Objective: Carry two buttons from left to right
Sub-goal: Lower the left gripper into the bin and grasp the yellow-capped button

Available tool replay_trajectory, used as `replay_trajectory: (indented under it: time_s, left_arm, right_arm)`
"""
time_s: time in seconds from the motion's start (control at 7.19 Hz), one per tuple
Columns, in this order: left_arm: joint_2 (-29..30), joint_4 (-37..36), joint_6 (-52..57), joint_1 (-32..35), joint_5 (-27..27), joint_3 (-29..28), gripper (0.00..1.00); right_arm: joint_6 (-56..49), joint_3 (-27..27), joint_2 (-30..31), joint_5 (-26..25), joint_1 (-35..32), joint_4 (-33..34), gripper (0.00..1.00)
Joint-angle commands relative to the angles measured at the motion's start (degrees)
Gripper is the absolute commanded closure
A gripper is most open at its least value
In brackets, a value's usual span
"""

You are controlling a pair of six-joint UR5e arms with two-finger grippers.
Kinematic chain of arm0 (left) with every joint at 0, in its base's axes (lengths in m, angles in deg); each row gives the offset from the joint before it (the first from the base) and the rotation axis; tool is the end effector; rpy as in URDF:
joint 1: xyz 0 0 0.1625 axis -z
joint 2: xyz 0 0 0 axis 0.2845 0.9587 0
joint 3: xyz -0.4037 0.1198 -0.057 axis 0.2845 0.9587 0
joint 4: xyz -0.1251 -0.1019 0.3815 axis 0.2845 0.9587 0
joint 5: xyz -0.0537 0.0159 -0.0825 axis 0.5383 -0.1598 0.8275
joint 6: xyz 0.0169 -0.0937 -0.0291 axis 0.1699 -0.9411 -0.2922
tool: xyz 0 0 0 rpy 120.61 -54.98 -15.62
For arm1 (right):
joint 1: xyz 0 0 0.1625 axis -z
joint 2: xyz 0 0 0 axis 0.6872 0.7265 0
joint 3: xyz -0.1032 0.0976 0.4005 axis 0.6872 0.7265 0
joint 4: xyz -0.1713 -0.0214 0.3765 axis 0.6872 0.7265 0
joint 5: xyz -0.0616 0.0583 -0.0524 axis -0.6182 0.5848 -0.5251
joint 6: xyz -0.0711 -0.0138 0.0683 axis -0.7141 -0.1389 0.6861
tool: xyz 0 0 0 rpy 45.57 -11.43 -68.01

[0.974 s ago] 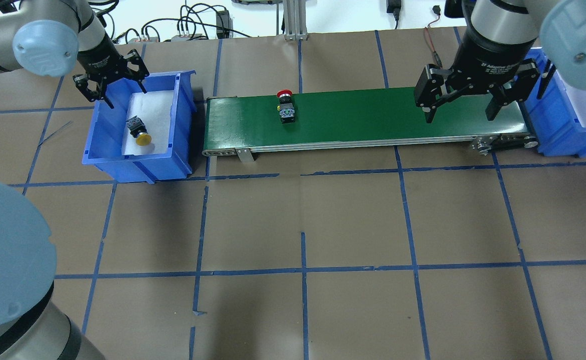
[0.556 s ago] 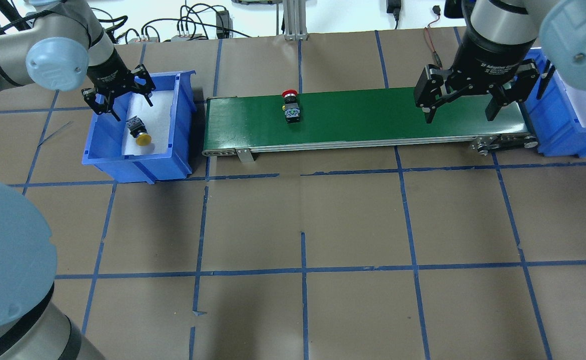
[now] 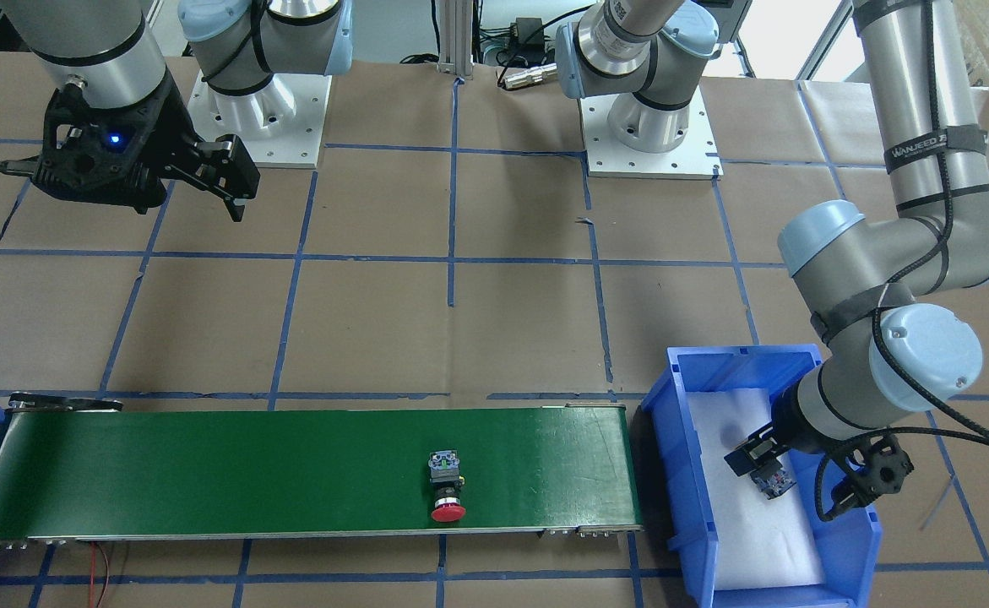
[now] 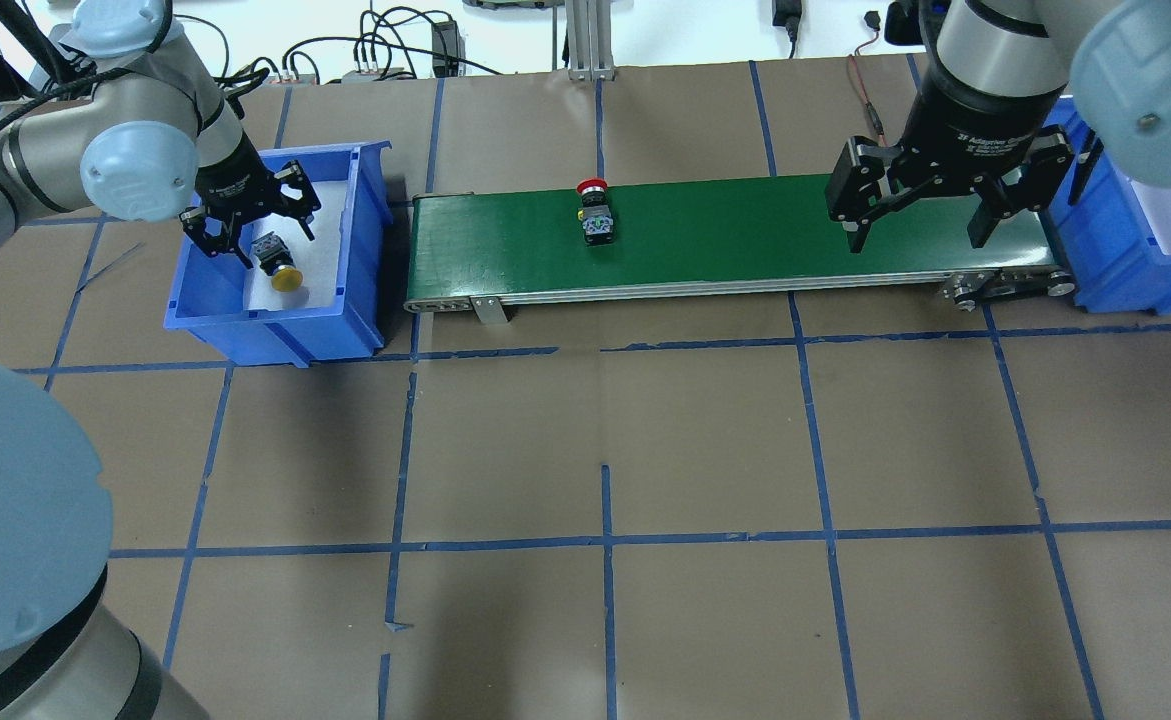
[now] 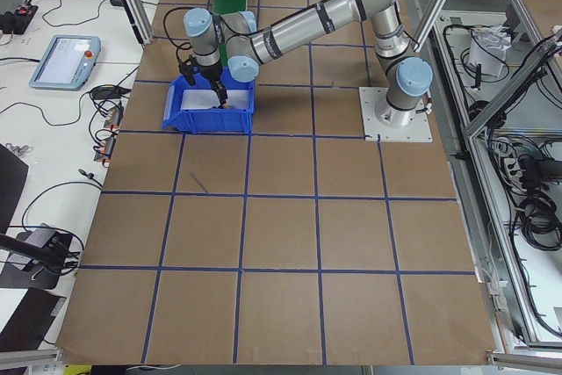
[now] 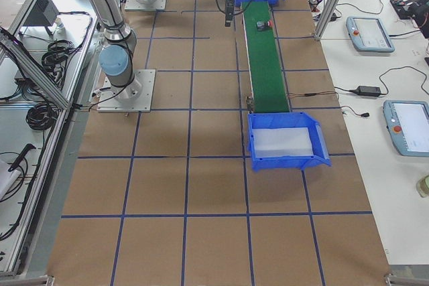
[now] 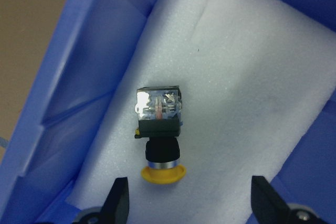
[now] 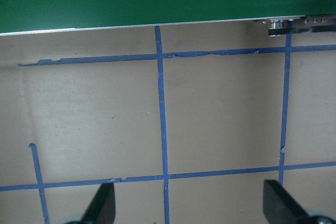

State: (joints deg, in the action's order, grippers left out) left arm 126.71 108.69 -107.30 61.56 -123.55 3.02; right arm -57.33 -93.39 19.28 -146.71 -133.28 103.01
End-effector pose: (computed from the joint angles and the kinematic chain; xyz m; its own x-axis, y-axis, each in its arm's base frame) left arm 0.0080 -0.6654 0.2564 -0.8638 -0.5013 -0.0504 -0.5030 0.8637 0.0308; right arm 0.1270 -0.4891 0.4808 -0.9978 0.0393 0.0537 0.0418 0.9980 0.0465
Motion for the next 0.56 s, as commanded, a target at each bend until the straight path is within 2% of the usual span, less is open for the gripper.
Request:
replay_trajectory:
  time_s: [0.0, 0.42]
  left_arm:
    - [0.3, -0.3, 0.9, -0.4, 0.0, 0.8, 0.16]
    - [2.0, -2.1, 1.8, -0.5, 0.1, 1.1, 0.16]
  right_arm:
    - [0.1, -0.6, 0.3, 0.0, 0.0, 0.5, 0.0]
    - [0.3, -0.6, 0.3, 0.0, 0.0, 0.5, 0.0]
